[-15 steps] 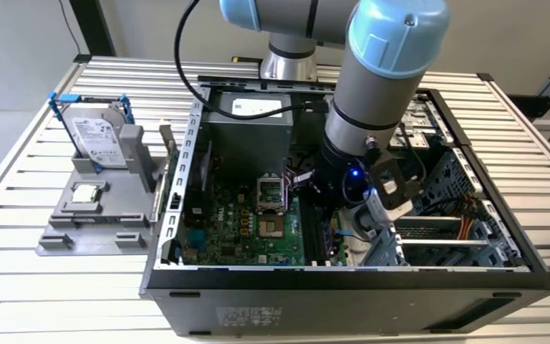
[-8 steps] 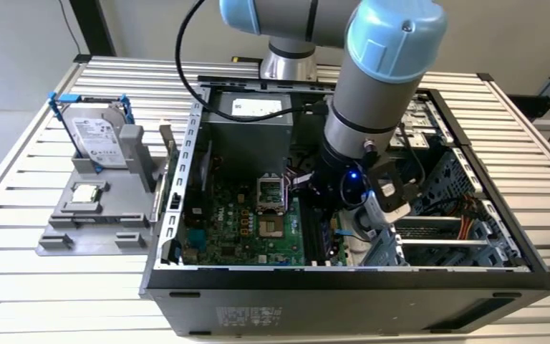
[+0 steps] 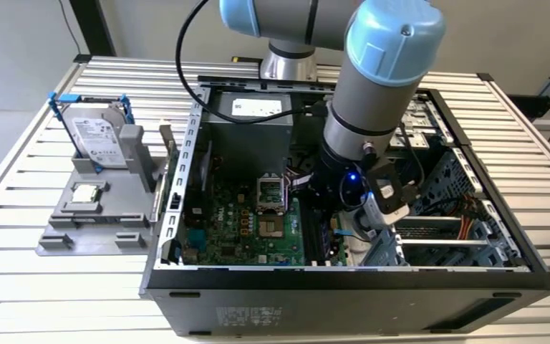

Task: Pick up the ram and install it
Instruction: 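Insert the ram into the slot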

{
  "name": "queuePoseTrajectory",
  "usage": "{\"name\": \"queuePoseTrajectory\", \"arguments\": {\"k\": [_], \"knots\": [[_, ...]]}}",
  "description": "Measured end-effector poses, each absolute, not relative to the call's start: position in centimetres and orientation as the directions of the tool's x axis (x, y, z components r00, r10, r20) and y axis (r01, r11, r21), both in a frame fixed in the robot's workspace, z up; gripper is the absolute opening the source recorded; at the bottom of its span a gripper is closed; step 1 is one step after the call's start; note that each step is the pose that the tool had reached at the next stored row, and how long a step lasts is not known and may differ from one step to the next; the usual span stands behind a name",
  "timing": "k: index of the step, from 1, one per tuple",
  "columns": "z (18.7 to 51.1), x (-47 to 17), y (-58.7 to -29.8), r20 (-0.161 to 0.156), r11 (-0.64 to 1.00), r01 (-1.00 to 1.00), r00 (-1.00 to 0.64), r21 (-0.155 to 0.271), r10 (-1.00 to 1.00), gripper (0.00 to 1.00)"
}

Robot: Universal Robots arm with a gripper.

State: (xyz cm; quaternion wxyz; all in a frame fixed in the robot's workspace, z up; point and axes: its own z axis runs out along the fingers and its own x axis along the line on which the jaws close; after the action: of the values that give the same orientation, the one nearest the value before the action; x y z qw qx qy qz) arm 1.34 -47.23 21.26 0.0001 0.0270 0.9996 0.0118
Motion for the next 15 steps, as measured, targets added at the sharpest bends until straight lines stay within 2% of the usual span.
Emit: {"name": "queuePoseTrajectory", "arguments": {"k": [12, 13, 15], "knots": [[21.13, 1.35, -47.23, 0.001, 0.998, 0.054, -0.999, 0.024, 0.054, 0.0], [21.13, 1.35, -47.23, 0.001, 0.998, 0.054, -0.999, 0.024, 0.054, 1.0], [21.13, 1.35, -47.23, 0.001, 0.998, 0.054, -0.999, 0.024, 0.054, 1.0]]}}
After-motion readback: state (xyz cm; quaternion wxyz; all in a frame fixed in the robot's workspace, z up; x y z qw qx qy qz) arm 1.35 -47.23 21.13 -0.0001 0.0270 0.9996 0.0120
